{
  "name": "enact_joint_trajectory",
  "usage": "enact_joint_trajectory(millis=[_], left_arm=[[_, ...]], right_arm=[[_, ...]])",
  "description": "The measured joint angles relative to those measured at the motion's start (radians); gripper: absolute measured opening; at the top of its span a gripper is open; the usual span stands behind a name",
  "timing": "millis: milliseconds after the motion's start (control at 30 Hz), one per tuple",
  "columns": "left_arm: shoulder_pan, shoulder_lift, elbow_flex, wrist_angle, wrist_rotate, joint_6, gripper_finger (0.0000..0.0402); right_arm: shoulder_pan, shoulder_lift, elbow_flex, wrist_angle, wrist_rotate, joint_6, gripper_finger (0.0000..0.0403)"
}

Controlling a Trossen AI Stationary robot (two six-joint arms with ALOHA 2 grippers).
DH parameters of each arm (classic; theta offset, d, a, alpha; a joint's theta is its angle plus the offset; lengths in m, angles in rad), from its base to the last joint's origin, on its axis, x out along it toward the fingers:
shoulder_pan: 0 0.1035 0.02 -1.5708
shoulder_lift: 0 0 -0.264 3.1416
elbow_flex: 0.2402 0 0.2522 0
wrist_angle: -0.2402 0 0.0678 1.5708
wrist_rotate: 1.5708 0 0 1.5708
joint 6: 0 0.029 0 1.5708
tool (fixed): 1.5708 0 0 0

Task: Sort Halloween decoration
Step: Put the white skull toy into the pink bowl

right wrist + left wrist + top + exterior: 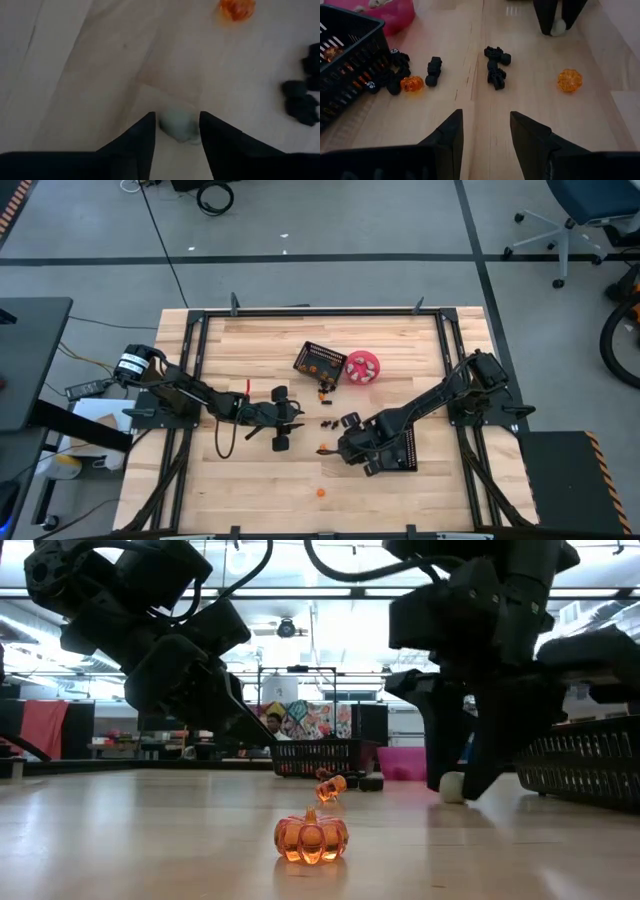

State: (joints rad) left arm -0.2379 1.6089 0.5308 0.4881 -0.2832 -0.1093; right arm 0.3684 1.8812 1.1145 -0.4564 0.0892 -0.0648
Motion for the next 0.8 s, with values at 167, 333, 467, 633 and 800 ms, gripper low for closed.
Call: enact_joint_trajectory(millis=[167,333,467,633,800], left_arm=[[0.0,0.0,0.0,0.0,0.0,0.0,0.0137],[0.0,0.0,0.0,0.0,0.0,0.0,0.0137],[0.0,0.0,0.0,0.0,0.0,0.0,0.0137],[0.0,0.0,0.0,0.0,0.0,0.0,0.0137],[0.0,0.0,0.0,0.0,0.0,0.0,0.0137]], right_arm=[[-0.017,-0.001,-0.007,0.018,0.034,0.016,0.0133],[-0.033,-0.001,-0.007,0.018,0.023,0.016,0.0123],[-0.039,-0.001,-0.007,0.018,0.023,0.016,0.0122],[-0.053,-0.002,0.019,-0.039,0.059,-0.008,0.0122],[-0.07,-0.003,0.1,-0.208,0.26,-0.048,0.0122]])
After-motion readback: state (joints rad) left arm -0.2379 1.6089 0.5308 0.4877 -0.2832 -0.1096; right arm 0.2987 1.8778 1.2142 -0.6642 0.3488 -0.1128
